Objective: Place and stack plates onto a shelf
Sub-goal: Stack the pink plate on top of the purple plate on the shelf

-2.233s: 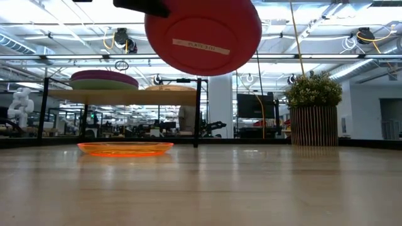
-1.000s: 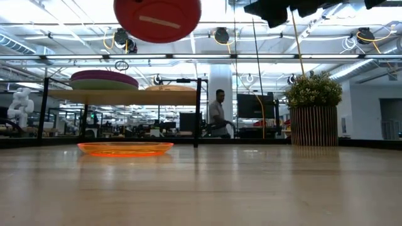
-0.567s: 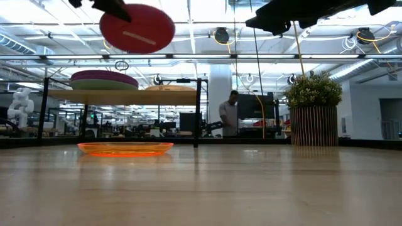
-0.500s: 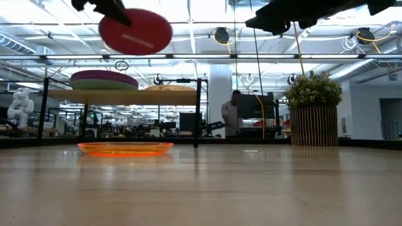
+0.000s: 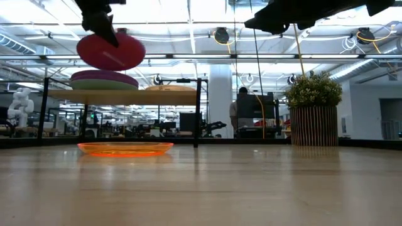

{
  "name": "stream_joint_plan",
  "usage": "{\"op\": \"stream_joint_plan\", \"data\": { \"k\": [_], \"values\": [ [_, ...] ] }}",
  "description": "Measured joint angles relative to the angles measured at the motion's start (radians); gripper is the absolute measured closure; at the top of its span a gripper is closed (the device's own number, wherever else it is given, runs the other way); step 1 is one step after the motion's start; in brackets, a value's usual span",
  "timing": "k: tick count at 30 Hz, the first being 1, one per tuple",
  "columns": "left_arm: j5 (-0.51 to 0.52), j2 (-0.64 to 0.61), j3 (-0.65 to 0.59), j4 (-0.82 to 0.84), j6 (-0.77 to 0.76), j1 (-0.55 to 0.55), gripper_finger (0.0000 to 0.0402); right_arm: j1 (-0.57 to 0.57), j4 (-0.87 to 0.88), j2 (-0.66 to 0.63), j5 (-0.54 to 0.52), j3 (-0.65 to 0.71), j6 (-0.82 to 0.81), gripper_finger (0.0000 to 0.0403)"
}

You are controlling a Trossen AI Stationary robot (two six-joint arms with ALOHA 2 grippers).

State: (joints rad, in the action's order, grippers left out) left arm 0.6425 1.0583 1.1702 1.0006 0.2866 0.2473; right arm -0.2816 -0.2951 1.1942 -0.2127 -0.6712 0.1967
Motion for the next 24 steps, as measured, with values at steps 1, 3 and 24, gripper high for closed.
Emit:
{"op": "stream_joint_plan", "data": {
  "k": [1, 3, 24],
  "values": [
    [0.007, 0.006, 0.000, 0.006, -0.007, 0.015, 0.0360, 0.001, 0.000, 0.000, 0.000, 0.000, 0.000, 0.0187],
    [0.022, 0.016, -0.002, 0.012, -0.022, 0.040, 0.0360, 0.001, 0.000, 0.000, 0.000, 0.000, 0.001, 0.0187],
    [0.070, 0.057, -0.219, -0.143, -0.065, 0.091, 0.0360, 0.001, -0.015, 0.000, -0.003, 0.000, 0.029, 0.0187]
  ]
}}
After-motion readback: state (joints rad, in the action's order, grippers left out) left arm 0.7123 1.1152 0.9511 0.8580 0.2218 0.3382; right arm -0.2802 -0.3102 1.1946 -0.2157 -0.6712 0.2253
